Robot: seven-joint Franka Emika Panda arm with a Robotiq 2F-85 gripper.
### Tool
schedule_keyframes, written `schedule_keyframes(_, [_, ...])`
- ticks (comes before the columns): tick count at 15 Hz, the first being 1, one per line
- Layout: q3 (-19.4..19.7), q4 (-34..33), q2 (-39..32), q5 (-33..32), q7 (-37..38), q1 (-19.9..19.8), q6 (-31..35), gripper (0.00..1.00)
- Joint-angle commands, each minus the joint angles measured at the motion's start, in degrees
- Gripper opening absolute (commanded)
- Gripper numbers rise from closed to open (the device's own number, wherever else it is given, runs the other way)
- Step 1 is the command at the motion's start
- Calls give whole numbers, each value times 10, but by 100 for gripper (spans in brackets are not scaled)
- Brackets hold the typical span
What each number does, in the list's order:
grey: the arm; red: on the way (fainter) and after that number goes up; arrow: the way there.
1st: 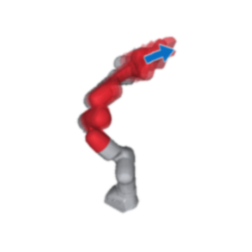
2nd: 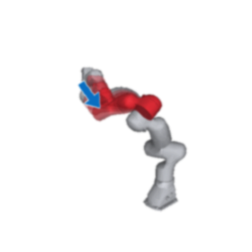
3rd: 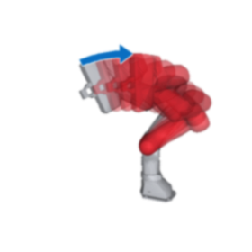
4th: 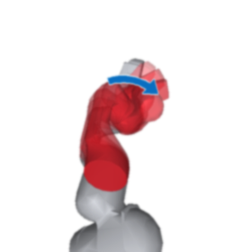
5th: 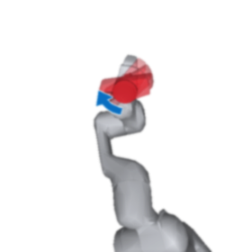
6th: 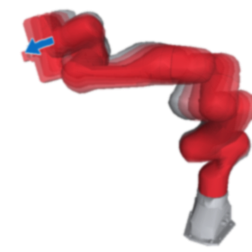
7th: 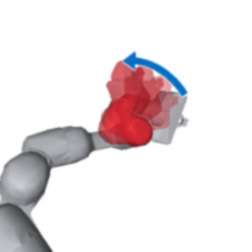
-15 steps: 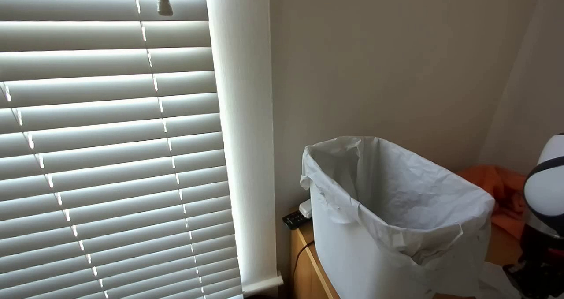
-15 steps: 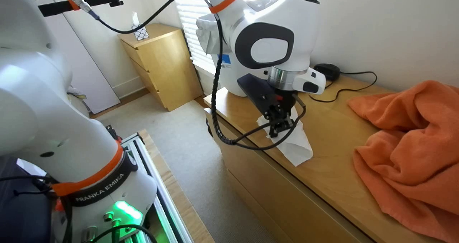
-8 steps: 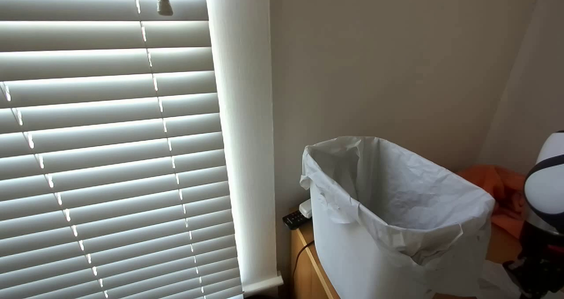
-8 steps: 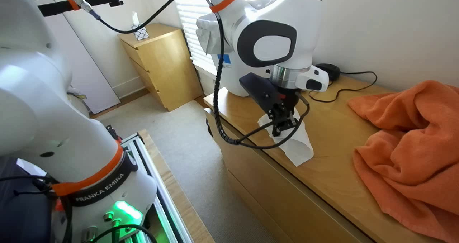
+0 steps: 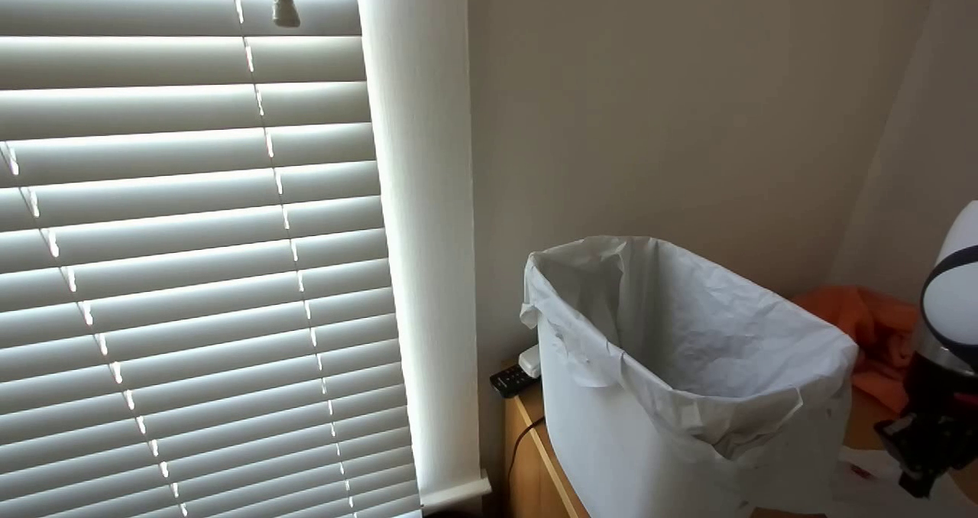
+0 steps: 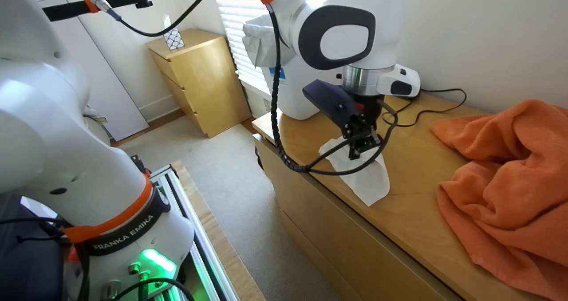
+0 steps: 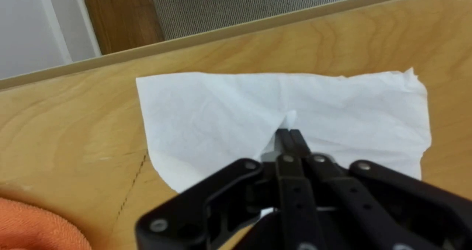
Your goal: Unfold the small cloth then move the dice to the right
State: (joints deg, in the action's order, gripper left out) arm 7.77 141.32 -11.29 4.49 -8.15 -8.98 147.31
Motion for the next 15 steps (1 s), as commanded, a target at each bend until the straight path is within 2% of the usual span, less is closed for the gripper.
schedule_keyframes(1, [12, -5, 14, -25, 12, -6, 10, 0])
schedule_keyframes(11, [17, -59, -13, -28, 18, -10, 56, 0])
schedule_keyframes(12, [20, -62, -17, -36, 30, -8, 61, 26])
schedule_keyframes(13, [21, -64, -19, -38, 36, -7, 65, 27])
schedule_keyframes(15, [24, -64, -21, -43, 53, -5, 75, 40])
